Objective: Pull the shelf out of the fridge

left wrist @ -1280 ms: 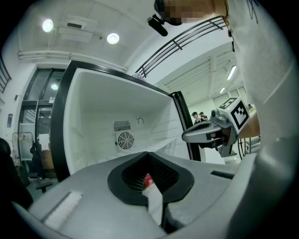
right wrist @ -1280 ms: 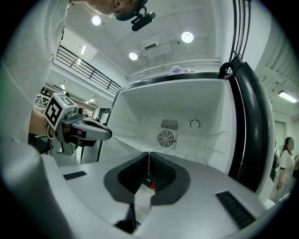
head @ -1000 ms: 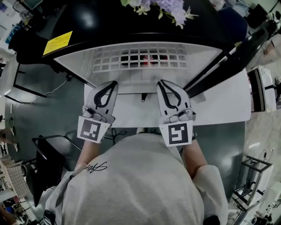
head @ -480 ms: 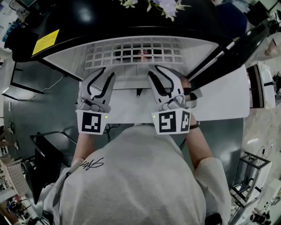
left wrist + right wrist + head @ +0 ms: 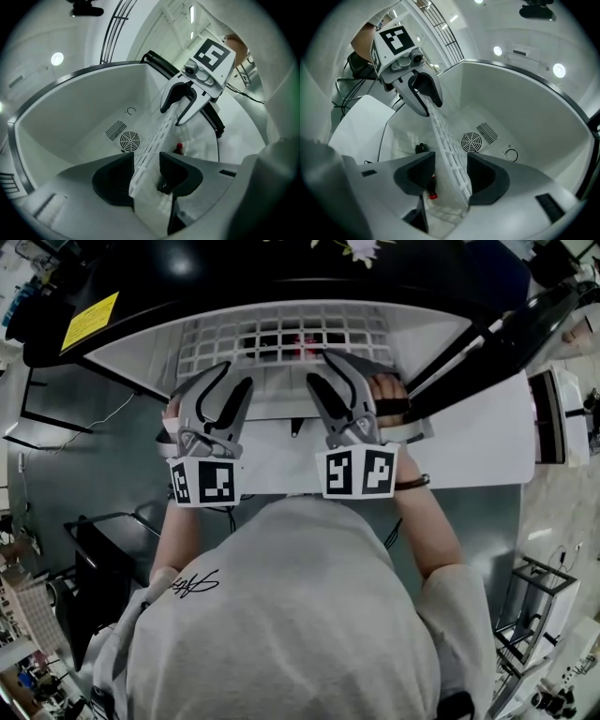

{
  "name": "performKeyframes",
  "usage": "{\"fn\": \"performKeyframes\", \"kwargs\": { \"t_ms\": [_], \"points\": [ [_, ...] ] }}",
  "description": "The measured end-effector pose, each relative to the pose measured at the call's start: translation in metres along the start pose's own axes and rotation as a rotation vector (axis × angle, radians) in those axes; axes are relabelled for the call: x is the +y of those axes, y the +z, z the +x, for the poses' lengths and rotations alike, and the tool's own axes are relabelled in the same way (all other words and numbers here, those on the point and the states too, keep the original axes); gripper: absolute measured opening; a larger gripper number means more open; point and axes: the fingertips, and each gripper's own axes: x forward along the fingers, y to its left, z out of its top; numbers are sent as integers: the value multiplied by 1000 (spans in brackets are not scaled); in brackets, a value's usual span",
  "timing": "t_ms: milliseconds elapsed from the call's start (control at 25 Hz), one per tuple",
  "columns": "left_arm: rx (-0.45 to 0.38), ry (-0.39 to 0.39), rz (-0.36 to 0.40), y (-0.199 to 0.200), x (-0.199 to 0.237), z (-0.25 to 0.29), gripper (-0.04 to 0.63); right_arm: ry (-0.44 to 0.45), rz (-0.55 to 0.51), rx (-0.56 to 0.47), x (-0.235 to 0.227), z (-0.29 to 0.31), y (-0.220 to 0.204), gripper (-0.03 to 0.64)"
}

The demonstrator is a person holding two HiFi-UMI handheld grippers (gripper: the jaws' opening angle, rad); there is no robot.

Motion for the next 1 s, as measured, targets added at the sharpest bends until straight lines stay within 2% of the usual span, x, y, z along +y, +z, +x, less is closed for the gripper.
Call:
{"fn": "performKeyframes", "kwargs": {
  "t_ms": [240,600,1000],
  "points": [
    [79,-8,119,-12,-7,13,160,-8,-95,49,-1,10,-5,206],
    [138,-30,235,-16,-13,31,161,-16,-180,93,-1,24,-10,221],
    [201,-43,292,-25,-14,46,172,-10,-234,119,-1,42,-9,227]
  ]
}}
